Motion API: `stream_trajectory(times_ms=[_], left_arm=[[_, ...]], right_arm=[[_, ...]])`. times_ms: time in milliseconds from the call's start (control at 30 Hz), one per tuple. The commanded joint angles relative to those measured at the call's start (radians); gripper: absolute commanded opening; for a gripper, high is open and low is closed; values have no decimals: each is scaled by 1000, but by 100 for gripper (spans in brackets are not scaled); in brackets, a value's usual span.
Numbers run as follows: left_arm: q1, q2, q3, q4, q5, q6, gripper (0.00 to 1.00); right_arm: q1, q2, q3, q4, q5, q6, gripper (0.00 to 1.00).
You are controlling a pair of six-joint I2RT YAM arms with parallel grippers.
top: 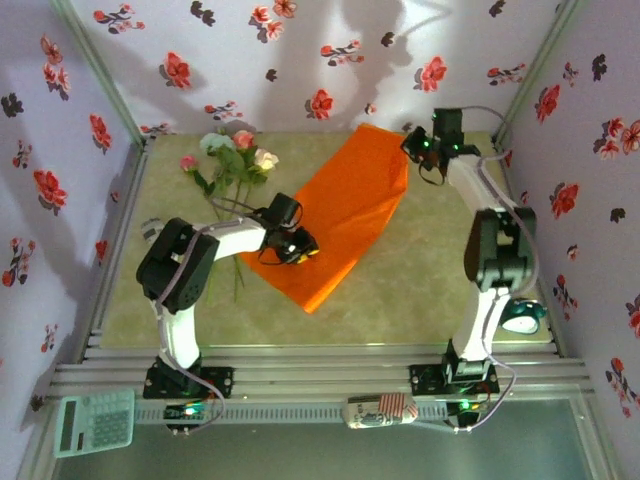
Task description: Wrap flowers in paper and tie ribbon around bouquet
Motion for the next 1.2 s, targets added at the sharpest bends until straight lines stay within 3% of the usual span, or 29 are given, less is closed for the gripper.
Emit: stream_trajectory(times_ms=[0, 133, 200, 300, 533, 733, 867, 1033, 1167], left_arm=[[-47, 37, -31, -6, 82, -106, 25], [-65, 29, 7, 13, 135, -108, 25], [-57, -9, 42, 23, 122, -77, 27], [-27, -14, 161, -72, 77, 23, 32], [42, 218, 513, -310, 18, 209, 33], [57, 437, 770, -494, -52, 339, 29], [88, 401, 641, -454, -124, 252, 21], [168, 222, 245, -186, -149, 27, 11], [205, 146, 43, -35, -162, -119, 7]], right_arm=[[7, 166, 166, -151, -164, 47, 4], [15, 232, 264, -214, -209, 41, 28], [10, 224, 273, -268, -176, 23, 42], [-6, 148, 205, -267, -97, 12, 55], [-58, -13, 60, -304, 89, 85, 71], [-58, -8, 24, -382, 152, 106, 73], [-58, -31, -47, -344, 153, 113, 68], [-42, -23, -93, -318, 124, 113, 58], [-9, -4, -114, -302, 125, 132, 52]])
